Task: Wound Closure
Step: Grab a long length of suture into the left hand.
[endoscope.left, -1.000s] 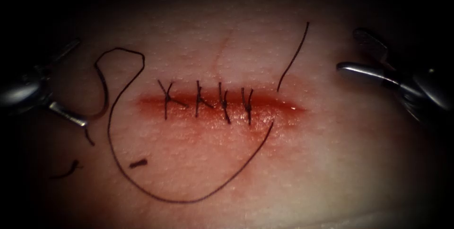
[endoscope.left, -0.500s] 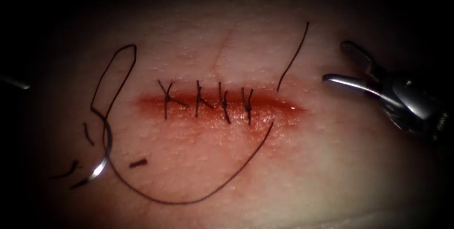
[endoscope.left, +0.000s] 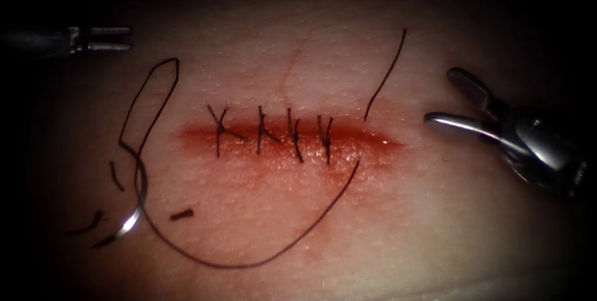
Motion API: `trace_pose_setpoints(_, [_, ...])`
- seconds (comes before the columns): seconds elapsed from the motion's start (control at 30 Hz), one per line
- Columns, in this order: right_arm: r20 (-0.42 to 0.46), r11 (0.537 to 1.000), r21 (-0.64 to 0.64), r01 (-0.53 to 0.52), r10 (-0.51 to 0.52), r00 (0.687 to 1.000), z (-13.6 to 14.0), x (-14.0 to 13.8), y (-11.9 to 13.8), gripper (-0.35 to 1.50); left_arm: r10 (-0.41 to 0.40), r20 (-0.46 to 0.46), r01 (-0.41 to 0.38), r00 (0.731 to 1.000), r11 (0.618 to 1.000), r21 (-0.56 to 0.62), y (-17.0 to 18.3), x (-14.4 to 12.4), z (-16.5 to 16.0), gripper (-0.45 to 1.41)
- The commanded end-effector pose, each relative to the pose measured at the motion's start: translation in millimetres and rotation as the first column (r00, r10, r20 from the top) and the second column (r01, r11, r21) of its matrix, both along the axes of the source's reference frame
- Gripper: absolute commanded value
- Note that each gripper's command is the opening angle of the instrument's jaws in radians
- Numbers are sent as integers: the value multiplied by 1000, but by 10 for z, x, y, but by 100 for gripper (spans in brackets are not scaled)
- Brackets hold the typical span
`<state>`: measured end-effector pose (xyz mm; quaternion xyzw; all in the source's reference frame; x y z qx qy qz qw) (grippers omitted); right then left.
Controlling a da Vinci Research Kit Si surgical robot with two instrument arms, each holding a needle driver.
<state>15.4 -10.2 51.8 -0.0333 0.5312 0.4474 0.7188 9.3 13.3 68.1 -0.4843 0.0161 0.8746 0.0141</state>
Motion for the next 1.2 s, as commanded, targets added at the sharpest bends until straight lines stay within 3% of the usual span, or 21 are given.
trace_pose_setpoints(0.03, [-2, 1000, -1, 1, -1, 1000, 7, 6, -3, 148, 5, 4, -5, 1000, 1000, -1, 3, -6, 9, 4])
trace_pose_setpoints(0.2, [-3, 1000, -4, 6, -6, 1000, 10, 2, -5, 146, 33, 34, -33, 999, 999, 7, -6, -21, 13, 24])
trace_pose_setpoints(0.37, [-4, 1000, -6, 6, -6, 1000, 11, 1, -7, 145, 96, -16, -96, 995, 995, 21, -13, -31, 19, 19])
trace_pose_setpoints(0.63, [-1, 1000, -7, 10, -10, 1000, 12, 1, -12, 145, 100, -4, -100, 995, 995, 22, -10, -49, 35, 17])
trace_pose_setpoints(0.83, [-1, 1000, -9, 10, -10, 1000, 14, 1, -13, 143, 103, -1, -103, 995, 995, 14, -15, -63, 33, 29])
trace_pose_setpoints(1.07, [1, 1000, -8, 11, -11, 1000, 15, 1, -13, 143, 128, -1, -128, 992, 991, -27, -17, -65, 32, 31])
trace_pose_setpoints(1.17, [1, 1000, -9, 11, -11, 1000, 15, 2, -12, 143, 139, -2, -139, 990, 989, -46, -16, -66, 32, 16])
trace_pose_setpoints(1.2, [1, 1000, -9, 11, -11, 1000, 15, 2, -12, 143, 139, -1, -139, 990, 989, -45, -14, -67, 32, -8])
